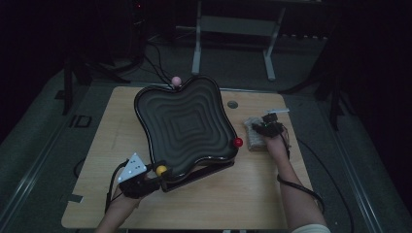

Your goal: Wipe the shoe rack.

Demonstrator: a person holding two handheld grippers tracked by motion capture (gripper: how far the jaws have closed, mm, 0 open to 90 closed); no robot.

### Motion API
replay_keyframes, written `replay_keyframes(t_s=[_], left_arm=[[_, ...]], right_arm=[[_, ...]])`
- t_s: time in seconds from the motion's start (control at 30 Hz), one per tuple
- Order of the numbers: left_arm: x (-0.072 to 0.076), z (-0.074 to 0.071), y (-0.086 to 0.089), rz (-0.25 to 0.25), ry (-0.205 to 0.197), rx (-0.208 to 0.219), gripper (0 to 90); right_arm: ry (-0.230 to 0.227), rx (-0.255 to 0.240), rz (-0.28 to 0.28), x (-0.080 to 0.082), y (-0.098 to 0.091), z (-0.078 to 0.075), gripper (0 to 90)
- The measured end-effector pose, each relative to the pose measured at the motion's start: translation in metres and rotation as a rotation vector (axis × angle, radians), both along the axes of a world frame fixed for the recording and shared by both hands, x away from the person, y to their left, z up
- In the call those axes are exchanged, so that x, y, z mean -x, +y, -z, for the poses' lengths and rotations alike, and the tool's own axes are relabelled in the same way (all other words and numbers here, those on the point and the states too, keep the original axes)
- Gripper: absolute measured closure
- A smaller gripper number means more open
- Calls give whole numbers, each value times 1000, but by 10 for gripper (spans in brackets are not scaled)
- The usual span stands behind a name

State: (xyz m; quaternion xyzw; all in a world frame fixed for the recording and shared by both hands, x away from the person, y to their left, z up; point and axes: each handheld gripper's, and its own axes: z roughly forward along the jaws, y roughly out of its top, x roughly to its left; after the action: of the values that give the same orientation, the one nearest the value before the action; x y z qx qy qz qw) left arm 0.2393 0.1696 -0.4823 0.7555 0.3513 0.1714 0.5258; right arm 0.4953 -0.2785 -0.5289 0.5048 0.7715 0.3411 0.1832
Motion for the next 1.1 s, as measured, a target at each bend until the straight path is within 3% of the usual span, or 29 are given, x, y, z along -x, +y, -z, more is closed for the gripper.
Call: replay_keyframes(t_s=[0.23,0.5,0.73,1.1], left_arm=[[-2,1,2,25,0,4,588],[-2,0,2,32,0,0,588],[-4,0,4,52,5,4,588],[-8,0,6,81,14,11,588]], right_arm=[[-39,-78,19,25,-17,-20,690],[-57,-81,1,41,-19,-35,692],[-107,-89,-59,57,-4,-60,692],[-210,-134,-142,65,29,-127,690]])
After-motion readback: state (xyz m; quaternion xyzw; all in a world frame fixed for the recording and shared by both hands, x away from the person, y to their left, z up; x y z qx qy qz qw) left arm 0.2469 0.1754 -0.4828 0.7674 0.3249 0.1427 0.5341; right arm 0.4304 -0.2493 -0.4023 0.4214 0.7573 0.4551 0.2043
